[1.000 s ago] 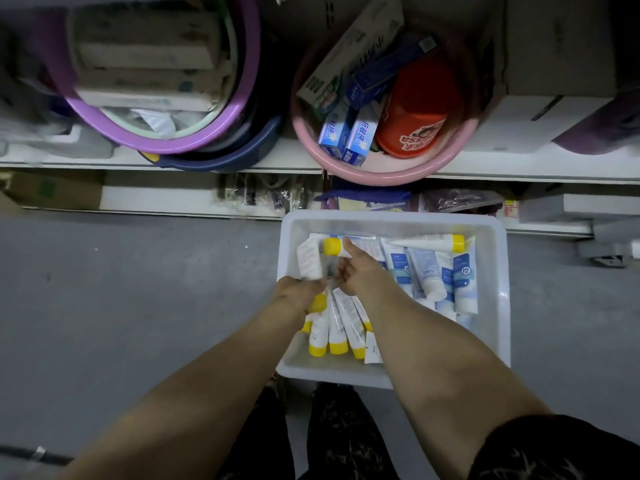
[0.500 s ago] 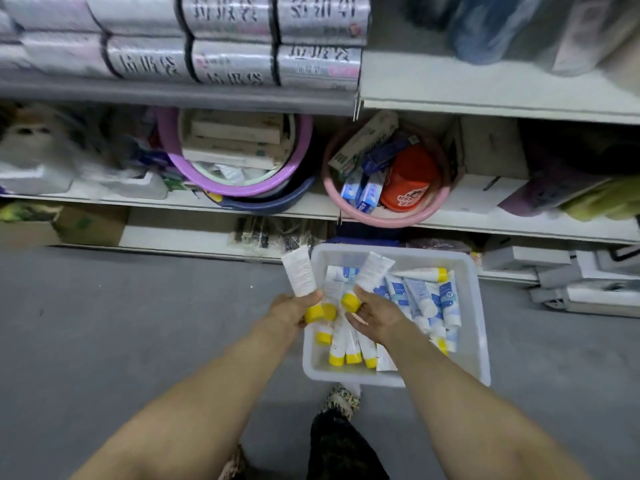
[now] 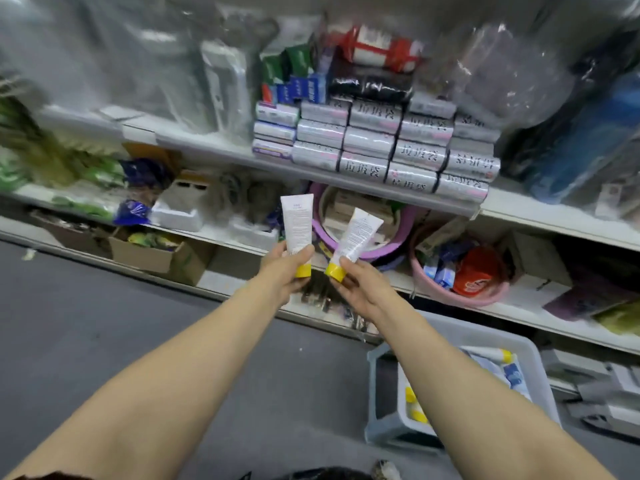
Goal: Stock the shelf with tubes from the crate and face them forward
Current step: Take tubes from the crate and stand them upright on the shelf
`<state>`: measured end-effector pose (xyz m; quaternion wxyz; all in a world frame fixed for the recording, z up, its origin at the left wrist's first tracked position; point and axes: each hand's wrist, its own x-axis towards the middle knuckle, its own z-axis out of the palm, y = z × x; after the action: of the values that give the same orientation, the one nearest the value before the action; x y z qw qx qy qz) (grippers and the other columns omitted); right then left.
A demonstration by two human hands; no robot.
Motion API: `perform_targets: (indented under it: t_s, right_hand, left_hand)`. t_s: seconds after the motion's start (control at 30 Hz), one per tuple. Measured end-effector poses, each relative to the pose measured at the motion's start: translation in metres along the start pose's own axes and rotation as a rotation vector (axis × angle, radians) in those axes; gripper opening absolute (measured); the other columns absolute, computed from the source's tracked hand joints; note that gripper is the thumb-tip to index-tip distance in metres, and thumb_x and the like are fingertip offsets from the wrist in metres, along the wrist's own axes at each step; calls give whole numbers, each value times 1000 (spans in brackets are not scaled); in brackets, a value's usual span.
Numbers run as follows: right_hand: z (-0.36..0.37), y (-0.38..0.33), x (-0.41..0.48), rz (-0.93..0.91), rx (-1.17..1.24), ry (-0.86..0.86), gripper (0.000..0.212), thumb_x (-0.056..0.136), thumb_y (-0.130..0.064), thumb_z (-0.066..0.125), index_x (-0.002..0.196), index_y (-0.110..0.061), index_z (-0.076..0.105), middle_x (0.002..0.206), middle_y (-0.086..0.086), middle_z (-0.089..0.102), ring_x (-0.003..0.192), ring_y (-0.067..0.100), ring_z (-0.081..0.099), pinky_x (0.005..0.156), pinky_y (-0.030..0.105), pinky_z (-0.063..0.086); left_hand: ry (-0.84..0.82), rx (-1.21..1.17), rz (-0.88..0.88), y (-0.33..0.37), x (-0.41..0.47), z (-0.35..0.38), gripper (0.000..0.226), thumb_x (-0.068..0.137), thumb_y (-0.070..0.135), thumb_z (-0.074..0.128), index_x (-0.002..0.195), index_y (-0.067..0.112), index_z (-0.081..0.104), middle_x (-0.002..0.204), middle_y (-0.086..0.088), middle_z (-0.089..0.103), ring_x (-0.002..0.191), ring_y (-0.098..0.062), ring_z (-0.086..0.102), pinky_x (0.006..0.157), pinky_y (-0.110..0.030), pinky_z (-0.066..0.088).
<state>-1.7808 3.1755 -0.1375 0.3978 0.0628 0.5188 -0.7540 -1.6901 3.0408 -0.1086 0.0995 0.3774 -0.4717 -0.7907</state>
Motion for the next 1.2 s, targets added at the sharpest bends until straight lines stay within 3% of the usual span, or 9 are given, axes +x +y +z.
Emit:
perform_targets:
  t_s: [0.1, 0.17, 0.3, 0.47, 0.63, 0.83, 1.0, 1.13, 1.2]
  right_hand:
    - [90, -1, -1, -63, -9, -109, 12, 94, -6, 59, 105, -10, 62, 93, 9, 70, 80, 20, 67, 72, 30, 60]
    - [145, -3, -2, -99, -25, -177, 17, 94, -7, 60, 111, -8, 61, 88, 9, 72, 72, 17, 69, 67, 31, 60]
    - [240, -15, -2, -195, -92, -330, 26, 95, -7, 59, 120, -3, 57, 73, 3, 72, 60, 11, 68, 67, 30, 56]
    - [349, -46, 19, -264, -81, -447, 16, 92, -4, 61, 108, -6, 62, 88, 8, 74, 72, 17, 70, 62, 29, 59]
    - [460, -95, 50, -371, -46, -540, 34, 89, -7, 66, 121, -1, 57, 110, 17, 68, 77, 19, 70, 63, 30, 58]
    - [587, -171, 79, -484, -39, -705, 20, 91, -8, 64, 110, -2, 64, 104, 16, 67, 78, 20, 68, 67, 31, 58]
    - [661, -218, 112, -556, -77, -700, 15, 90, -8, 66, 105, -6, 67, 100, 10, 72, 84, 21, 66, 75, 33, 58]
    - [706, -233, 152, -605, -135, -619, 30, 88, -7, 69, 117, -4, 63, 113, 11, 71, 92, 21, 69, 74, 33, 58]
    - [725, -237, 171, -628, -134, -559, 38, 86, -5, 70, 123, -2, 58, 114, 13, 71, 92, 22, 70, 74, 34, 58]
  left_hand:
    - [23, 11, 135, 66, -13, -53, 32, 87, 19, 71, 118, 23, 60, 104, 1, 69, 94, -21, 63, 77, -36, 55]
    - [39, -7, 222, 107, -21, -85, 30, 89, 20, 70, 118, 23, 60, 96, 1, 68, 84, -18, 62, 69, -32, 53]
    - [87, -21, 383, 182, -25, -139, 23, 91, 24, 67, 114, 25, 64, 93, 0, 68, 78, -18, 60, 69, -33, 51]
    - [151, -32, 519, 283, -7, -198, 25, 92, 22, 64, 117, 24, 61, 96, -3, 68, 78, -22, 59, 66, -32, 47]
    - [179, -18, 646, 394, 20, -239, 32, 92, 10, 57, 123, 20, 59, 109, -8, 69, 84, -25, 62, 72, -38, 53]
    - [296, -34, 738, 534, 50, -264, 21, 89, 5, 63, 108, 14, 59, 97, -7, 65, 75, -18, 58, 70, -35, 54]
    - [364, 0, 782, 622, 88, -301, 21, 82, 3, 73, 97, 14, 62, 95, -5, 69, 78, -16, 62, 66, -30, 55]
    - [405, 135, 780, 667, 128, -332, 52, 69, 14, 84, 115, 13, 60, 112, -5, 69, 98, -23, 65, 90, -39, 52]
    - [404, 186, 803, 688, 150, -345, 56, 70, 13, 85, 117, 9, 55, 111, -6, 66, 86, -18, 64, 83, -33, 51]
